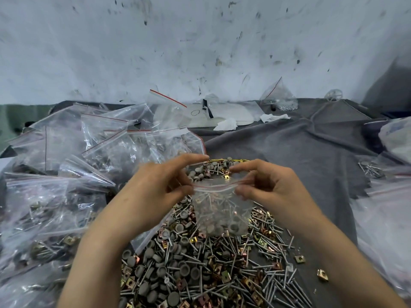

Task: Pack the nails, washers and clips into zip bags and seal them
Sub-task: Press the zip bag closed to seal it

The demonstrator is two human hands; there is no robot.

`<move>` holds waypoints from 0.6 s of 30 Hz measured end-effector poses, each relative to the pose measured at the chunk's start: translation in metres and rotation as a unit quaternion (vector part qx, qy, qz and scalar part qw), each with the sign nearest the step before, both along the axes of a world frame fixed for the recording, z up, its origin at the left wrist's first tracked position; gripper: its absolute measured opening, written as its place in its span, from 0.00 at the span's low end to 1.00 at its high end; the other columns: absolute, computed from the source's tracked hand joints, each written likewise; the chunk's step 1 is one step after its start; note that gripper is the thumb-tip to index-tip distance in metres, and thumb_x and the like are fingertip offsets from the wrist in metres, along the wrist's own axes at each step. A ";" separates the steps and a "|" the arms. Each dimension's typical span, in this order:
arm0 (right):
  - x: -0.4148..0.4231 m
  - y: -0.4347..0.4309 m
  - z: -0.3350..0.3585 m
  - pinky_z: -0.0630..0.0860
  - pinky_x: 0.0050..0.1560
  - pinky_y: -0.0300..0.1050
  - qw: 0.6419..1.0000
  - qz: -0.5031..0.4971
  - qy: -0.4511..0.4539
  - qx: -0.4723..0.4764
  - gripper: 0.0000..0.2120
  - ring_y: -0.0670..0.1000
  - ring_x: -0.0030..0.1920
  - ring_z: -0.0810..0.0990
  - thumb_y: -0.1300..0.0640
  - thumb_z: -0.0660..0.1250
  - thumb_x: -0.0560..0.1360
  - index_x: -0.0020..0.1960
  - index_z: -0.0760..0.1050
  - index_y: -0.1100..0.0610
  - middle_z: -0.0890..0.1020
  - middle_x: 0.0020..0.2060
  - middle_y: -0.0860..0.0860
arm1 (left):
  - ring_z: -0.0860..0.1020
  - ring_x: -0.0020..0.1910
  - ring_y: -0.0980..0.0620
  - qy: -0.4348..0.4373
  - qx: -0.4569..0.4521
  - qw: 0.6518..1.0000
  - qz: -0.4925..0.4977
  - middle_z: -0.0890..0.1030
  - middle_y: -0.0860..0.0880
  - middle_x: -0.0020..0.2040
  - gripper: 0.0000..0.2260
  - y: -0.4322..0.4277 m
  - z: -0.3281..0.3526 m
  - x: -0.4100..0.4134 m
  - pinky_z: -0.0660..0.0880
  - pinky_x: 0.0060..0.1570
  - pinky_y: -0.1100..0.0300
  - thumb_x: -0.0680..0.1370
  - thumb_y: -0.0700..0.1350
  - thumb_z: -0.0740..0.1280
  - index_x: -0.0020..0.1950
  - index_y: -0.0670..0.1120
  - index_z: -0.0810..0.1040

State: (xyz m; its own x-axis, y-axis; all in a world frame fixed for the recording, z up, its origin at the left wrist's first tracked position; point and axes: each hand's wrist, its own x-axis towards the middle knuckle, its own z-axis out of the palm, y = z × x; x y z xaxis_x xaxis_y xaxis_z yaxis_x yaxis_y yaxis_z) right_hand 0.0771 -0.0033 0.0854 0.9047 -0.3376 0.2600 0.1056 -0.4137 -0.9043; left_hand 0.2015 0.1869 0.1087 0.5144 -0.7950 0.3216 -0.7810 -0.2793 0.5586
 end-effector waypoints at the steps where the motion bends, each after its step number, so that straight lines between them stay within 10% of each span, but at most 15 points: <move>1: -0.001 -0.001 0.001 0.78 0.41 0.40 1.000 -0.003 0.010 -0.019 0.13 0.46 0.38 0.81 0.65 0.74 0.68 0.48 0.82 0.49 0.83 0.36 0.46 | 0.80 0.38 0.62 0.002 -0.002 1.000 -0.008 0.82 0.60 0.39 0.30 -0.002 0.000 -0.002 0.76 0.45 0.65 0.73 0.38 0.72 0.61 0.70 0.68; 8: 0.004 0.011 0.009 0.71 0.43 0.31 0.959 0.022 0.039 -0.281 0.03 0.43 0.39 0.78 0.58 0.75 0.69 0.43 0.83 0.54 0.80 0.37 0.44 | 0.80 0.37 0.59 0.001 -0.017 0.998 -0.060 0.82 0.58 0.37 0.33 -0.014 -0.002 -0.014 0.76 0.44 0.62 0.73 0.37 0.71 0.69 0.64 0.66; 18: 0.002 0.020 0.011 0.70 0.42 0.29 0.962 0.039 -0.002 -0.271 0.04 0.43 0.40 0.78 0.64 0.74 0.67 0.40 0.83 0.57 0.79 0.36 0.44 | 0.78 0.37 0.59 -0.025 0.009 0.994 -0.102 0.79 0.58 0.38 0.32 -0.021 0.000 -0.024 0.70 0.41 0.74 0.73 0.37 0.71 0.71 0.60 0.67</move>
